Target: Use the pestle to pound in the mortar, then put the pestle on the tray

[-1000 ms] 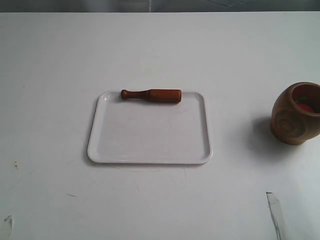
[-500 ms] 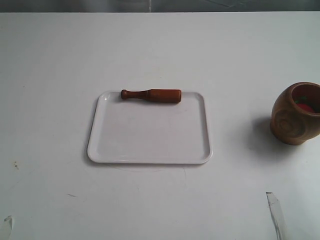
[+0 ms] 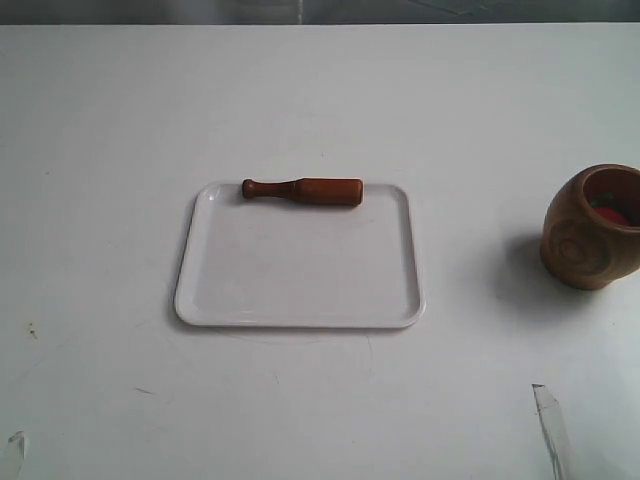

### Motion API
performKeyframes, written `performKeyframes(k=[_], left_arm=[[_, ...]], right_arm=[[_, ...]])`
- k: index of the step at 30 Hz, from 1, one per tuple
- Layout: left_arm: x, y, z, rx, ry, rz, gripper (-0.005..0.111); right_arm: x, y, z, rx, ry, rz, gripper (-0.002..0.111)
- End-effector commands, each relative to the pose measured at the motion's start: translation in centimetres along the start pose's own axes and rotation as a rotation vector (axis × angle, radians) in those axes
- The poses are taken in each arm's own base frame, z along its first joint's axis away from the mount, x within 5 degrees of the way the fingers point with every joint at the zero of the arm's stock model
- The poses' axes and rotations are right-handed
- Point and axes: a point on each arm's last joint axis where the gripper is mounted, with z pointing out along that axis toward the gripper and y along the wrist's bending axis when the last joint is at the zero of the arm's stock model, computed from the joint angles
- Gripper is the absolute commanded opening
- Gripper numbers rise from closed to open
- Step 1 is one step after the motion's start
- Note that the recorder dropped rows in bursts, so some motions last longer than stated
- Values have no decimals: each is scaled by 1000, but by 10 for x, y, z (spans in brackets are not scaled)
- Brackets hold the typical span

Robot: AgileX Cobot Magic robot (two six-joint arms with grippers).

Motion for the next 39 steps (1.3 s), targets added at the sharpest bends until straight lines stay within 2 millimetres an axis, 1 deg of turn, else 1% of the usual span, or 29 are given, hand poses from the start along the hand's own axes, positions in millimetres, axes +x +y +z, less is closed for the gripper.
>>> performKeyframes(k=[1,8,39], left_arm=[[0,-1,0,8,-7,-12,0],[0,-1,0,8,-7,-12,0],[0,-1,0,8,-7,-12,0]], right_arm=[[1,-1,0,3,4,-89,0],[1,-1,0,3,4,-124,0],[1,-1,0,3,4,-118,0]])
